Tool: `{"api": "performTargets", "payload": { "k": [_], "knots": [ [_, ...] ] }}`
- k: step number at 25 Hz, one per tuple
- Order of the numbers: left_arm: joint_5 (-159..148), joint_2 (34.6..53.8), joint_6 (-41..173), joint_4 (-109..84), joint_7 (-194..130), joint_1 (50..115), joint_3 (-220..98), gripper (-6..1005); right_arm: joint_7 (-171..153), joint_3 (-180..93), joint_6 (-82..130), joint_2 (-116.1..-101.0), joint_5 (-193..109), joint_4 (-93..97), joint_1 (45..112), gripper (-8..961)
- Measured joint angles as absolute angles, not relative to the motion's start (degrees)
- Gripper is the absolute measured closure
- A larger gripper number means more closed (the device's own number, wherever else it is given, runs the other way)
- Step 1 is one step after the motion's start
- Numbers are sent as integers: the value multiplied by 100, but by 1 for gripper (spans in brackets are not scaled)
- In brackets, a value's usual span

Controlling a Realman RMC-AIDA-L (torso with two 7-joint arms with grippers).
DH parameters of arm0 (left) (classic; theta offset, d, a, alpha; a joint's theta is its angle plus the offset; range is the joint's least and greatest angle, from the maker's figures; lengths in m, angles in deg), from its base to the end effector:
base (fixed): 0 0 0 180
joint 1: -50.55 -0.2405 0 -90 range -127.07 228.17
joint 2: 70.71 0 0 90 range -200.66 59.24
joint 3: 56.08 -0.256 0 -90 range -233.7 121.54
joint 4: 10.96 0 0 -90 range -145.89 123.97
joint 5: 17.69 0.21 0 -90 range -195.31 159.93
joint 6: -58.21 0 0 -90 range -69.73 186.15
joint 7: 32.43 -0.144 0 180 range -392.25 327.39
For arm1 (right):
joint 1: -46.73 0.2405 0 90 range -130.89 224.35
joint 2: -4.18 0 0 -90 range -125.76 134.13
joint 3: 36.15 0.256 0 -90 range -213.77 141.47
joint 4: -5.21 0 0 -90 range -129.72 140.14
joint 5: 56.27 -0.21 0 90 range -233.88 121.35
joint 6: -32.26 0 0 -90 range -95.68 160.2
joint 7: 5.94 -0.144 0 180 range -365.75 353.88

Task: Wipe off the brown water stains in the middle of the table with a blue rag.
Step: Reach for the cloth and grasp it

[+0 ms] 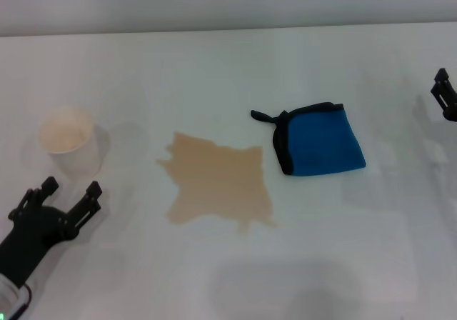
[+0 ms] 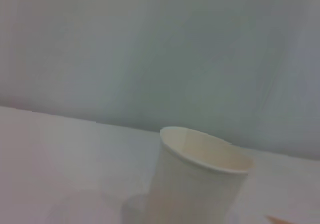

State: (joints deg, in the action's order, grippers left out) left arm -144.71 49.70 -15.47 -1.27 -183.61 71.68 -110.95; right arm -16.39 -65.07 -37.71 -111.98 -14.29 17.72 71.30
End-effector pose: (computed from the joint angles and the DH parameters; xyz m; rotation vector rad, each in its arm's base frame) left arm -0.3494 0.2381 -0.0792 -1.9500 -0.9115 -0.7570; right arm 0.3892 0.2874 0.0001 -1.4091 0.7779 0.5721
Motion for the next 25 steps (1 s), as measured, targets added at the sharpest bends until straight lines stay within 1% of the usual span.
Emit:
{"api": "performTargets", "payload": {
  "k": [4,8,13,17,20,21,23,25],
  "knots": [
    [-14494,4966,-1854,-34,-18331,6999,-11056,108,-2151,-6507,-3811,-11161,-863,1695,7135,128],
    [-14498,4956,-2202,-20,-18133,6732,-10711,108,-3477,-6532,-3787,-11117,314,1195,7143,128],
    [-14524,4929,-2381,-79,-17912,6508,-10581,109,-5345,-7261,-3757,-11089,1469,107,7138,128],
    [-14533,4922,-2376,-96,-17904,6506,-10579,109,-6814,-8526,-3488,-11028,1747,-1070,7067,128],
    [-14535,4912,-2376,-99,-17904,6521,-10577,109,-7809,-9640,-3060,-10886,1807,-1844,7071,128],
    [-14536,4911,-2390,-99,-17904,6527,-10577,109,-8079,-9912,-2962,-10815,1869,-2009,7100,128],
    [-14537,4910,-2413,-99,-17905,6540,-10575,109,-8681,-10341,-2843,-10666,2199,-2270,7234,128],
    [-14539,4909,-2416,-99,-17904,6544,-10574,109,-9290,-10467,-2844,-10562,2833,-2363,7484,128]
  ]
}}
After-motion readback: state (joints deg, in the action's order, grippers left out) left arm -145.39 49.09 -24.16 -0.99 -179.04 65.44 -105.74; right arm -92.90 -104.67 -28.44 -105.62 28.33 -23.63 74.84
